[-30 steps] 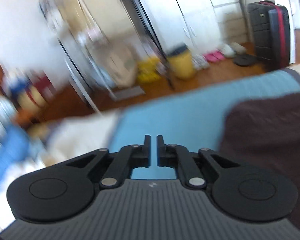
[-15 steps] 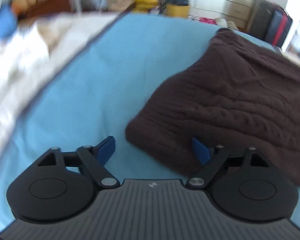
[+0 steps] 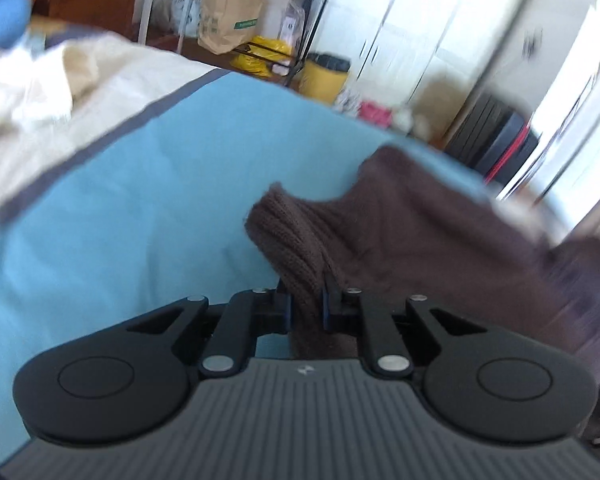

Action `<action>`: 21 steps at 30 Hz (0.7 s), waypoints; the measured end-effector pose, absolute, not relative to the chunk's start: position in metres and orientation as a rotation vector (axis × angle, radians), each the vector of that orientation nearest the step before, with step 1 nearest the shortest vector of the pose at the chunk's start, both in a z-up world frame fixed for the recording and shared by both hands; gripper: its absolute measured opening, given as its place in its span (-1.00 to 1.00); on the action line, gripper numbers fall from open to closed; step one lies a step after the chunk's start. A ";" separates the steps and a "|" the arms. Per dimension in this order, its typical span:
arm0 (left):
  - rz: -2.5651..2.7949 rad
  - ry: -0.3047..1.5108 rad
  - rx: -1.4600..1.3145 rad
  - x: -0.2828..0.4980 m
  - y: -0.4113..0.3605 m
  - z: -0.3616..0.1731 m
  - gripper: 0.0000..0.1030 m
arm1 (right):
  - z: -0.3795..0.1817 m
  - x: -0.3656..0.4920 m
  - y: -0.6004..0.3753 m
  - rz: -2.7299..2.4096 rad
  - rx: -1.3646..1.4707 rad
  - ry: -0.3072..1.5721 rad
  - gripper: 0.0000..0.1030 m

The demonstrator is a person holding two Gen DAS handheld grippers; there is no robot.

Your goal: Fold clothes

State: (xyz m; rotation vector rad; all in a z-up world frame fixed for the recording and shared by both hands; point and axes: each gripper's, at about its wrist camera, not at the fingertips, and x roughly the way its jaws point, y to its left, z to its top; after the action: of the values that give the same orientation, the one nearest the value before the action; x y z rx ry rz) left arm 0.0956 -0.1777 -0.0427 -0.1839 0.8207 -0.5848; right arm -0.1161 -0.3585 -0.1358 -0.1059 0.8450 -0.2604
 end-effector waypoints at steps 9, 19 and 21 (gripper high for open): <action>-0.637 0.829 -0.233 0.048 -0.114 -0.011 -0.77 | -0.061 -0.189 -0.347 -0.216 0.077 0.641 -0.80; -0.547 1.030 -0.026 0.055 -0.112 -0.045 -0.42 | -0.114 -0.166 -0.323 -0.112 0.000 0.983 -0.77; -0.543 0.968 -0.072 0.061 -0.100 -0.033 -0.20 | -0.108 -0.170 -0.328 -0.107 0.060 0.949 -0.60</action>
State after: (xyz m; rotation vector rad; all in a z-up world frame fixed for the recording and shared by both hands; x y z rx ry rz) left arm 0.0606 -0.1004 -0.0330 -0.0717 0.9683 -0.5435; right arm -0.1704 -0.3277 -0.1081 0.0602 0.9490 -0.1075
